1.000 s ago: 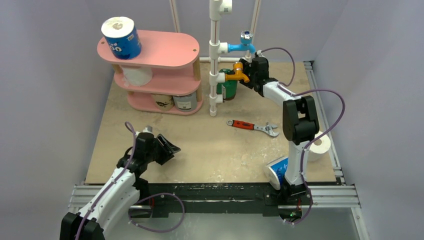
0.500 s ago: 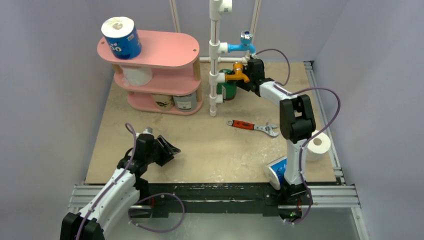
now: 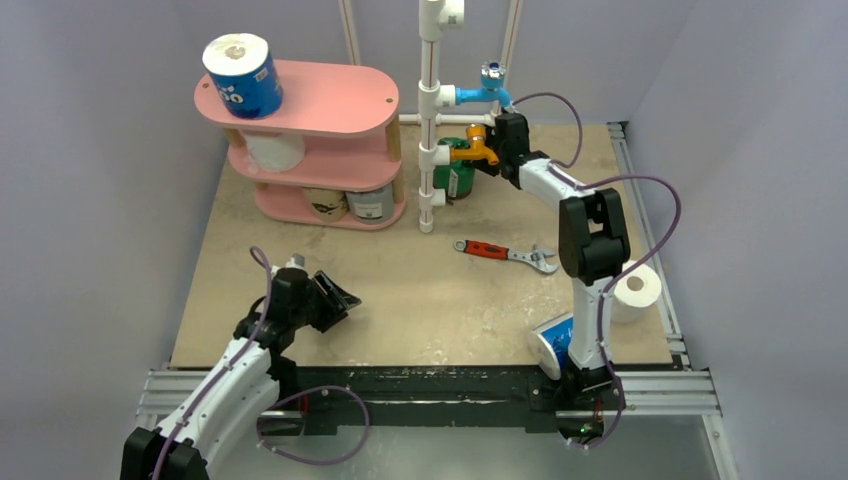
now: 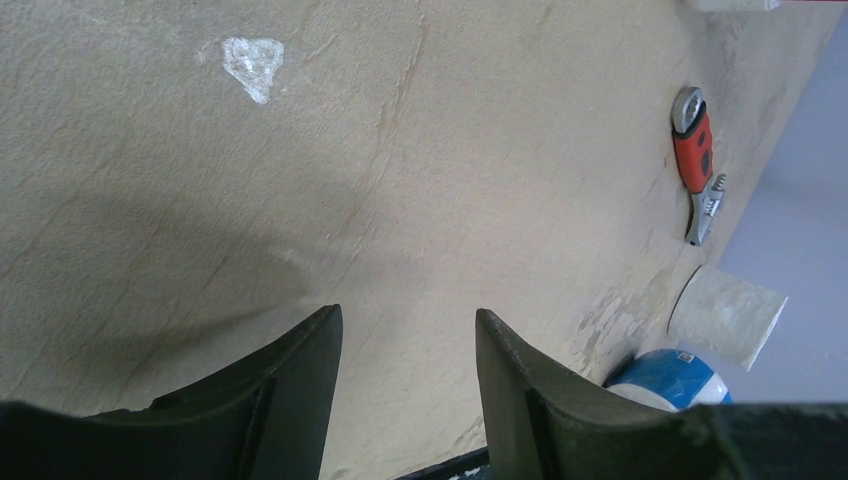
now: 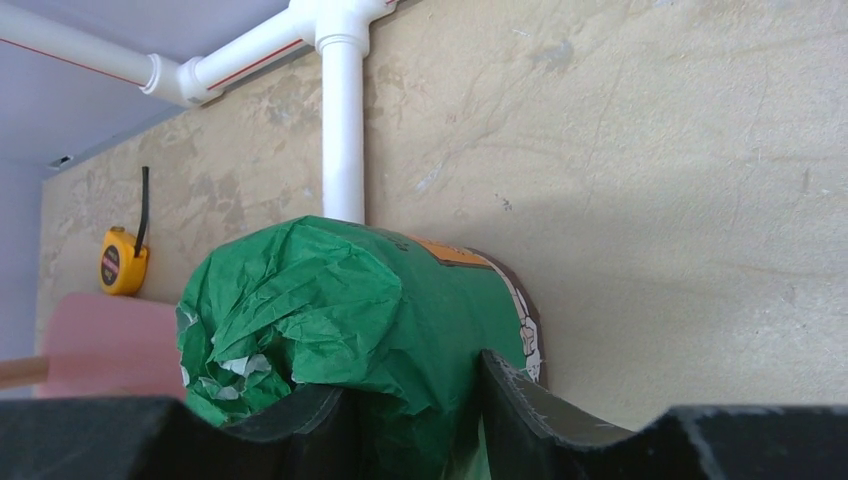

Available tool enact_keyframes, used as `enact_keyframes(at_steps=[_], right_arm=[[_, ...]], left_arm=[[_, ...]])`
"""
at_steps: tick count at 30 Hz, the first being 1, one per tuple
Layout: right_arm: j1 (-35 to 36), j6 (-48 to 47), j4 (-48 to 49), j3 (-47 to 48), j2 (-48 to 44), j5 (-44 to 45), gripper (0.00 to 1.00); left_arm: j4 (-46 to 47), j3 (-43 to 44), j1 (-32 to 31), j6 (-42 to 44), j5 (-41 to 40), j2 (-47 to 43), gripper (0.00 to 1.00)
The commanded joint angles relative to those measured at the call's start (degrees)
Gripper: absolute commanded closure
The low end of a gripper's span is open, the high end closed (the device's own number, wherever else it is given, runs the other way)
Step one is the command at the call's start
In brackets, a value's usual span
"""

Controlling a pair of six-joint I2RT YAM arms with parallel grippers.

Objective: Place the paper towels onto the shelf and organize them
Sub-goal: Pick up the paper towel from the center of the board, then place the paper towel at the center of the board.

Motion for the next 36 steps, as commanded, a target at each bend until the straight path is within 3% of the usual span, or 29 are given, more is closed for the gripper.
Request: enact_keyframes(at_steps=[1, 11, 25, 36], right_arm=[[0.4, -0.8, -0.9, -0.9, -3.3, 1.7, 0.72], [0.0, -1.4, -4.3, -5.5, -12.8, 6.6, 0.77], [-2.5, -2.0, -10.7, -25.0, -38.6, 15.2, 0.78], [-1.7, -4.1, -19.0, -39.0, -61.7, 14.7, 0.78]], left_arm=[[0.9, -0.4, -0.3, -0.8, 0.0, -1.5, 0.50], [-3.1, 1.6, -0.3, 0.3, -0.3, -5.2, 0.50], [-9.9, 6.3, -0.3, 2.2, -0.2, -11.2, 0.50], [-15.3, 9.4, -0.3, 3.3, -1.6, -16.0, 0.50]])
